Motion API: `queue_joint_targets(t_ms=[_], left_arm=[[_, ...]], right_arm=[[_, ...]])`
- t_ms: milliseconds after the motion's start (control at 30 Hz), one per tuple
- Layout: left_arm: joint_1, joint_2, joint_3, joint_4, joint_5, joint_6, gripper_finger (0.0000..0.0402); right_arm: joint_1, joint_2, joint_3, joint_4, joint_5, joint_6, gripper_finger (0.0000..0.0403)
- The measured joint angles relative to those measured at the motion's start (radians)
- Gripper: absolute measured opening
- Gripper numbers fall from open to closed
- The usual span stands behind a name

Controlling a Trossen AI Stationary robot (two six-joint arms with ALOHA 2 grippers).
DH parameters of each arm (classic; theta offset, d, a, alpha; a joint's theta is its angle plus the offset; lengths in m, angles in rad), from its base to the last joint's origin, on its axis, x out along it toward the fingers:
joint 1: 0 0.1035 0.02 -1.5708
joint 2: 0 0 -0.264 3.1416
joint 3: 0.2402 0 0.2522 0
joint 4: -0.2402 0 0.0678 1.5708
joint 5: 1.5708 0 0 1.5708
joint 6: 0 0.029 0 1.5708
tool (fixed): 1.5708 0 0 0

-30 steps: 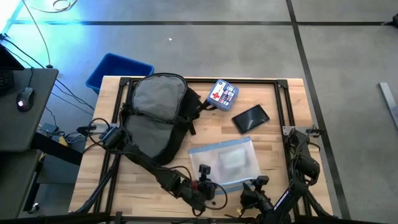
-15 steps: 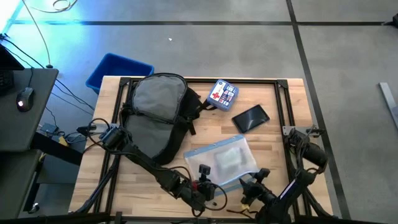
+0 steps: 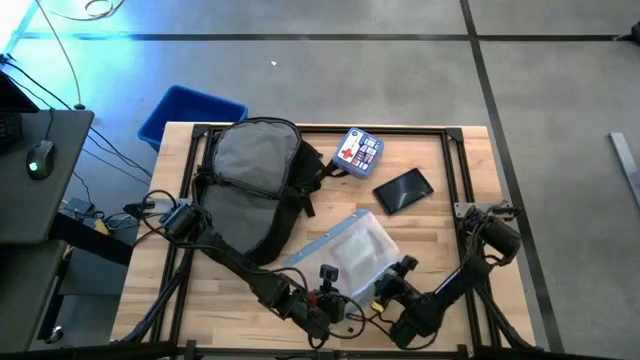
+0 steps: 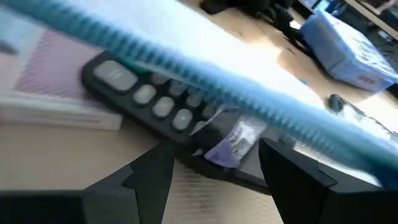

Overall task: Unpack backpack
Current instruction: Remove the purple chocolate bar from the white zip bag

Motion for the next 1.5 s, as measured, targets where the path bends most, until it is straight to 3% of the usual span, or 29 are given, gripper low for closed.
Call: queue_joint_targets(t_ms=[300, 533, 700, 867, 1067, 1233, 1367, 1500], left_arm=[[-0.006, 0.0, -0.001, -0.003, 0.0, 0.052, 0.0], [-0.007, 0.0, -0.001, -0.022, -0.001, 0.052, 0.0], [-0.012, 0.0, -0.001, -0.043, -0.008, 0.051, 0.0], [-0.019, -0.002, -0.001, -0.119, -0.131, -0.013, 0.0], [-0.008, -0.002, -0.001, -0.226, -0.245, -0.122, 0.0], [0.001, -0.002, -0.001, -0.232, -0.252, -0.158, 0.0], [0.004, -0.002, -0.001, -0.235, -0.253, -0.161, 0.0], [0.003, -0.002, -0.001, -0.235, -0.252, -0.161, 0.0]], right_arm=[[-0.085, 0.0, -0.001, 0.008, 0.023, -0.044, 0.0202], [-0.184, 0.0, -0.001, 0.11, 0.005, -0.261, 0.0117], [-0.222, 0.0, -0.001, 0.134, -0.002, -0.296, 0.0022], [-0.177, -0.007, -0.001, 0.133, -0.07, -0.304, 0.0004], [-0.032, -0.122, 0.0, 0.124, -0.13, -0.315, 0.0002], [0.073, -0.258, 0.001, 0.132, -0.064, -0.303, 0.0001], [0.144, -0.322, 0.001, 0.115, 0.159, -0.266, 0.0], [0.146, -0.374, 0.001, -0.015, 0.342, -0.081, 0.0]])
